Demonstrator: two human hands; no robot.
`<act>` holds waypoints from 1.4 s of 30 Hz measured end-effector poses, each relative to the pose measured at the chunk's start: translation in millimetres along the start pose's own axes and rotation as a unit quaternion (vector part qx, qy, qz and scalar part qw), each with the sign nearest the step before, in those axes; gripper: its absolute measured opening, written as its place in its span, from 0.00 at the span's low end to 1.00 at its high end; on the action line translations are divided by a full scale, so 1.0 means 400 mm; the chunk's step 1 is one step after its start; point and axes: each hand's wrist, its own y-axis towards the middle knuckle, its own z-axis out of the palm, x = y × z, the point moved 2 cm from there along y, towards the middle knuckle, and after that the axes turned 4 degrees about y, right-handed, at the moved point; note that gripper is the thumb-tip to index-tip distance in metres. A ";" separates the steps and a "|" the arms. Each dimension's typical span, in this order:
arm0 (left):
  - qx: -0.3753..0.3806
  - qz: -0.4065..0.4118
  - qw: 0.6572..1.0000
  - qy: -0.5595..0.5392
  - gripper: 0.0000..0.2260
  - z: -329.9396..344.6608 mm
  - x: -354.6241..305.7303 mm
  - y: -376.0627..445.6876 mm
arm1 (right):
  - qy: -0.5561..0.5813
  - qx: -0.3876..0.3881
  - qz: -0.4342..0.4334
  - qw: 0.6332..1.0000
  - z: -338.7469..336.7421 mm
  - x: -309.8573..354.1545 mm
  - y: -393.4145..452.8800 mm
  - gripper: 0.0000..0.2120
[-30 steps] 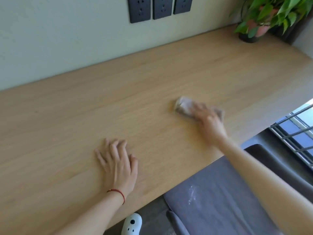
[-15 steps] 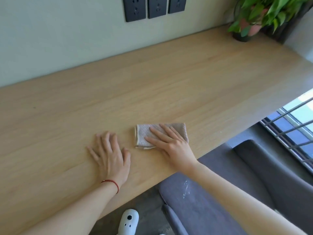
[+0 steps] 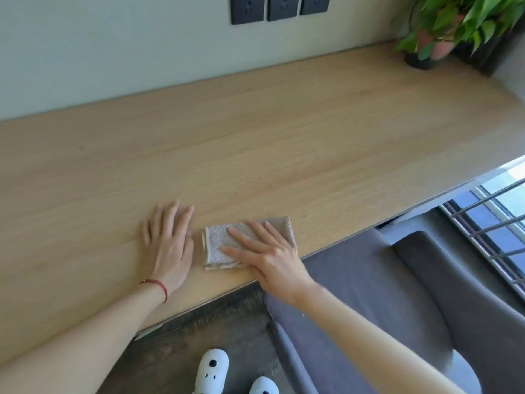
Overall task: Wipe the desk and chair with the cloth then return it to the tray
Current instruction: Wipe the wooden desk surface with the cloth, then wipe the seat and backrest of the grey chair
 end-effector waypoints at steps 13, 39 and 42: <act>-0.005 -0.043 0.998 0.043 0.22 -0.018 -0.006 -0.007 | 0.011 -0.030 0.041 0.999 0.010 -0.027 0.145 0.17; 0.019 0.274 0.959 -0.070 0.09 -0.005 -0.292 -0.271 | 0.221 -0.302 0.294 0.879 -0.105 -0.055 -0.349 0.06; 0.137 0.177 0.971 -0.090 0.12 0.119 -0.329 -0.403 | 0.295 -0.332 0.381 0.811 -0.026 -0.076 -0.460 0.07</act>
